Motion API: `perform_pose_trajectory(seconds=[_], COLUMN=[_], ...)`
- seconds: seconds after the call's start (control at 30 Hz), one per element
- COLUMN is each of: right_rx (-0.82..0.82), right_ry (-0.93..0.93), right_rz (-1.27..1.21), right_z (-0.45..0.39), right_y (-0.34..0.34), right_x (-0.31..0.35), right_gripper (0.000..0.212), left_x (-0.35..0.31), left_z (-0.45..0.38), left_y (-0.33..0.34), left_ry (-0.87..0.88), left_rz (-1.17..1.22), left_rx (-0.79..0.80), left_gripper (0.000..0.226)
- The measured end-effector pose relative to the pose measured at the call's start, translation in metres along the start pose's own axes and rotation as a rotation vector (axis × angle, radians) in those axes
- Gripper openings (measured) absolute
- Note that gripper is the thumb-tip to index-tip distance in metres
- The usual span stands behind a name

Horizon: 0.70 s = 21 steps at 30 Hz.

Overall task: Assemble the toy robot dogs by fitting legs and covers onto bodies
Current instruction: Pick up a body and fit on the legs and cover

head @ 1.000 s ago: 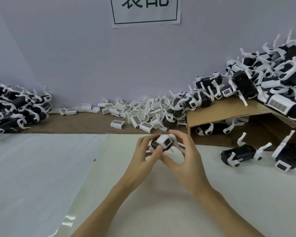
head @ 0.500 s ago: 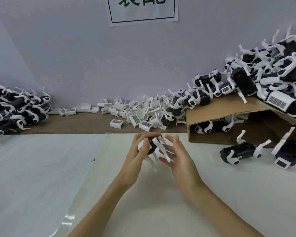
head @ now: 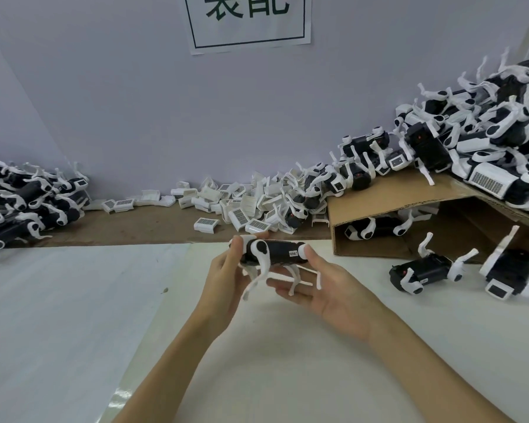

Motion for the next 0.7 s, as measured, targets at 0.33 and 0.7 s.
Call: perform_pose_trajectory(seconds=[0.33, 0.7], right_rx=[-0.292, -0.308], right_ry=[-0.441, -0.664], right_rz=[0.865, 1.289], right_z=[0.013, 0.019], right_y=[0.006, 0.045], right_x=[0.010, -0.008], right_gripper=[0.069, 0.081], left_x=[0.007, -0.007], left_z=[-0.001, 0.002], left_y=[-0.014, -0.042], left_ry=[0.001, 0.077], left_rz=[-0.090, 0.148], left_rx=[-0.160, -0.451], left_gripper=[0.058, 0.080])
Point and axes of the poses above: each hand's wrist, its own z-axis away from the middle knuckle, its own y-axis out of the palm, x = y × z, the point moved 7 cm from there along -z, towards the middle knuckle, and after that the axes turned 15 degrees about y, right-handed, at the moved point
